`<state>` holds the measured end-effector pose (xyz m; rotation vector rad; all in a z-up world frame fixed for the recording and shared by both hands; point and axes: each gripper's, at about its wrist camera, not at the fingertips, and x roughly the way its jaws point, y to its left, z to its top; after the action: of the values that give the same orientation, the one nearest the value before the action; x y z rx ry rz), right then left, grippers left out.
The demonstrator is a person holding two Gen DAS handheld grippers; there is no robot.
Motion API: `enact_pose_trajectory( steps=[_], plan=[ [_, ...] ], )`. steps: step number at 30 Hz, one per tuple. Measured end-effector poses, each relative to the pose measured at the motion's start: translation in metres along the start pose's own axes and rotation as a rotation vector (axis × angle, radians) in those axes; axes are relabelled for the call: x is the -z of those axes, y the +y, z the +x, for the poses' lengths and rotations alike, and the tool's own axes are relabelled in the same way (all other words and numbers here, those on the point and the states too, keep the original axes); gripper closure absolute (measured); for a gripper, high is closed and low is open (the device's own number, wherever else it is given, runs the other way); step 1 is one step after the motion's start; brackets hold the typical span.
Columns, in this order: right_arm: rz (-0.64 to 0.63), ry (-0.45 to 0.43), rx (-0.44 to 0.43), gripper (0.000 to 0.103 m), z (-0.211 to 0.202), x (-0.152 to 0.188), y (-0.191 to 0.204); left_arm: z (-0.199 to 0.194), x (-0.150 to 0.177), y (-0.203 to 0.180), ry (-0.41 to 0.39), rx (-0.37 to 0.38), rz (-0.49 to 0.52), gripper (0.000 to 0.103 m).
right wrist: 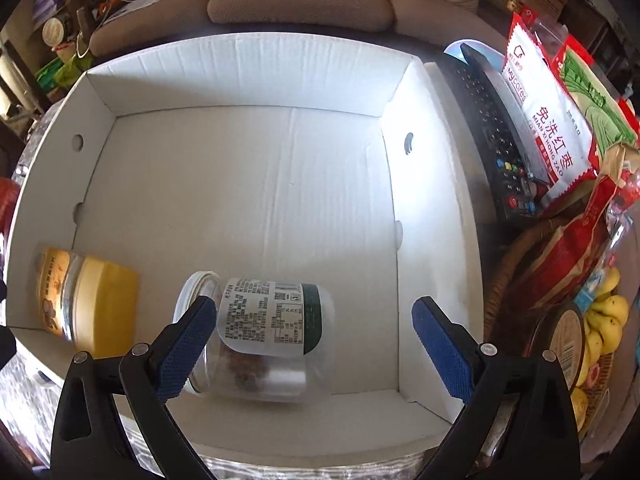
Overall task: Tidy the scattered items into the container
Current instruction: 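Regrasp the glass jar with the right gripper and lay it beside the yellow-lidded tub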
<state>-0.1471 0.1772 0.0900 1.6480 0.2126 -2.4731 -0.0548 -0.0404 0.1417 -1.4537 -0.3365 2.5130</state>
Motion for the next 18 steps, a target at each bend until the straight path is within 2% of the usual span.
enact_pose_trajectory(
  steps=[3, 5, 8, 11, 13, 14, 16, 18],
  plan=[
    [0.073, -0.009, -0.1, 0.002, -0.003, 0.002, -0.004, 0.0, 0.001, -0.002, 0.001, -0.001, 0.008, 0.008],
    [0.076, 0.009, -0.143, 0.002, -0.001, 0.002, 0.002, 0.001, 0.003, -0.003, 0.003, -0.001, 0.011, 0.008],
    [0.022, 0.042, -0.116, 0.002, 0.007, 0.005, 0.019, 0.002, 0.005, -0.006, 0.009, 0.003, 0.022, 0.008],
    [-0.053, 0.071, -0.041, 0.001, 0.013, 0.012, 0.035, 0.0, 0.005, -0.007, 0.009, 0.006, 0.025, 0.008],
    [-0.082, 0.056, -0.028, 0.006, 0.012, 0.014, 0.041, -0.002, 0.004, -0.006, 0.005, 0.005, 0.023, 0.008],
    [-0.091, 0.051, -0.034, 0.011, 0.01, 0.014, 0.044, -0.003, 0.004, -0.004, 0.003, 0.006, 0.02, 0.008],
    [-0.083, 0.064, -0.071, 0.011, 0.01, 0.012, 0.047, -0.006, 0.003, -0.003, -0.002, 0.005, 0.013, 0.008],
    [-0.047, 0.083, -0.145, 0.011, 0.009, 0.009, 0.052, -0.009, 0.003, -0.001, -0.006, 0.009, 0.008, 0.008]
  ],
)
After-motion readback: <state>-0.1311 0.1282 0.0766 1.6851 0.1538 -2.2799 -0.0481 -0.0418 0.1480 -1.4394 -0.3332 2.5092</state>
